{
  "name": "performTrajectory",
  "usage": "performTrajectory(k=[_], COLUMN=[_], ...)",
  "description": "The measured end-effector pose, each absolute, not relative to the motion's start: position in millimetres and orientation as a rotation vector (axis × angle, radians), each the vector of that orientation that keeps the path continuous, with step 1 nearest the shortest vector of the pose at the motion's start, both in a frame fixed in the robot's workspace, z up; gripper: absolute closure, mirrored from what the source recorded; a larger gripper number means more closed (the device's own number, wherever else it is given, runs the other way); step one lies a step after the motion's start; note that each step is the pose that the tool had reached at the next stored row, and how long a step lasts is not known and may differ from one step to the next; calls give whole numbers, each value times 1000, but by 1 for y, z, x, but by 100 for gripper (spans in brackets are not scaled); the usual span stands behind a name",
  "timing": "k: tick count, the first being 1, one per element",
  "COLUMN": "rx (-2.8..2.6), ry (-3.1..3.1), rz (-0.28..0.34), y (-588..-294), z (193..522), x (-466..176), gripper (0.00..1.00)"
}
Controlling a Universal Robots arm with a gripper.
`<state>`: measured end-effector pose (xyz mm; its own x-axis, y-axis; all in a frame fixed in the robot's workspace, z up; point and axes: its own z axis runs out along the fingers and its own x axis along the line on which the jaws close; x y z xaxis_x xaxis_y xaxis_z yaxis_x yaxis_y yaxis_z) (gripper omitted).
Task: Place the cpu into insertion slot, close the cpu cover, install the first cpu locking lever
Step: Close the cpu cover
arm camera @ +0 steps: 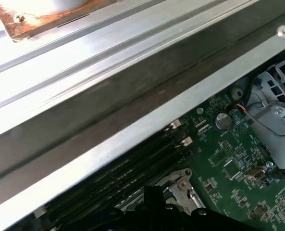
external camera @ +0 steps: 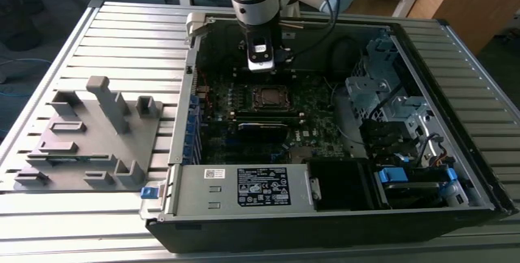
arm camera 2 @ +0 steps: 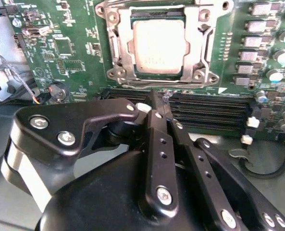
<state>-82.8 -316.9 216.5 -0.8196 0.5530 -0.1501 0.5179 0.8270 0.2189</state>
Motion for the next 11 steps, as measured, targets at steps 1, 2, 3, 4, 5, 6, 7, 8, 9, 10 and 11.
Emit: performTrajectory(k=[1,2,3,4,5,6,7,8,9,10,11], rx=[832,833,834,834,834,833,833,833,833,833,833], ry=[2805,2809,2812,2814,2815,2816,2816,2816,2816,2816,2816], rz=[247,245,242,241,239,238,238,238,238,238,237], y=[-317,-317,-317,-317,-317,-317,-317,-317,-317,-317,-317], z=[217,217,216,216,216,216,216,216,216,216,216], x=[-81,-80,-79,-78,-78,-78,-78,-78,-78,-78,-78], gripper=[90,90,90,90,90,90,90,90,90,90,90])
